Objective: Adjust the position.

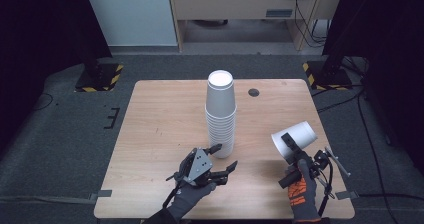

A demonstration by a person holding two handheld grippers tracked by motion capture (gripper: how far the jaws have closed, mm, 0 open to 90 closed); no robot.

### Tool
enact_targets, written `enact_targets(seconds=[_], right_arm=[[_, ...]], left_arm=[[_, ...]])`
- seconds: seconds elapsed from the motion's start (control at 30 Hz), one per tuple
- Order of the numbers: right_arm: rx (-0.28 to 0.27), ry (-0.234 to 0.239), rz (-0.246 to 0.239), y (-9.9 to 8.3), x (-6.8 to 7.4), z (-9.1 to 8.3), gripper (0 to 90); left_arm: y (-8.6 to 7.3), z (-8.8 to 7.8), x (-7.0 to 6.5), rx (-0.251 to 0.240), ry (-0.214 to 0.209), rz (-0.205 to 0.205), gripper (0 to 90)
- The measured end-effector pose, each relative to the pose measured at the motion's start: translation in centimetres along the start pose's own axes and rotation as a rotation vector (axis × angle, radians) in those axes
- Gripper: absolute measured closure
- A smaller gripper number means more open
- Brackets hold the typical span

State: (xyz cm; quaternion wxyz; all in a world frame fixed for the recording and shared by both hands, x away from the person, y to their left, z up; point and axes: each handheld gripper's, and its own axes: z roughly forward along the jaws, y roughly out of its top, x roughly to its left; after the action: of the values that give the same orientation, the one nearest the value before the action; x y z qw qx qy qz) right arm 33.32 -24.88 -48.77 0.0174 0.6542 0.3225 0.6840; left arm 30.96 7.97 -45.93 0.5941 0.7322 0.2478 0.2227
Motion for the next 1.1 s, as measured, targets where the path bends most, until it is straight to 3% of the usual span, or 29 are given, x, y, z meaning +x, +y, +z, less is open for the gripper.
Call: enact_targets(seconds=[0.27, 0.53, 0.83, 0.9, 1.1], right_arm=[[0.008, 0.011, 0.018, 0.0, 0.2, 0.0, 13.8], [0.000, 0.036, 0.069, 0.0, 0.3, 0.1, 13.8], [0.013, 0.048, 0.109, -0.1, 0.4, 0.1, 13.7], [0.015, 0.049, 0.113, -0.1, 0.4, 0.1, 13.7], [0.032, 0.049, 0.126, -0.3, 0.3, 0.3, 13.7]], left_arm=[[0.4, 2.4, -0.9, -0.008, -0.015, 0.018, 26.5], [0.7, 5.5, -1.2, -0.030, -0.016, 0.023, 26.8], [-0.1, 7.5, -1.0, -0.043, -0.041, -0.001, 27.1], [-0.1, 7.7, -1.0, -0.040, -0.041, 0.010, 27.1], [-0.2, 9.1, -0.9, -0.057, -0.052, -0.024, 27.3]])
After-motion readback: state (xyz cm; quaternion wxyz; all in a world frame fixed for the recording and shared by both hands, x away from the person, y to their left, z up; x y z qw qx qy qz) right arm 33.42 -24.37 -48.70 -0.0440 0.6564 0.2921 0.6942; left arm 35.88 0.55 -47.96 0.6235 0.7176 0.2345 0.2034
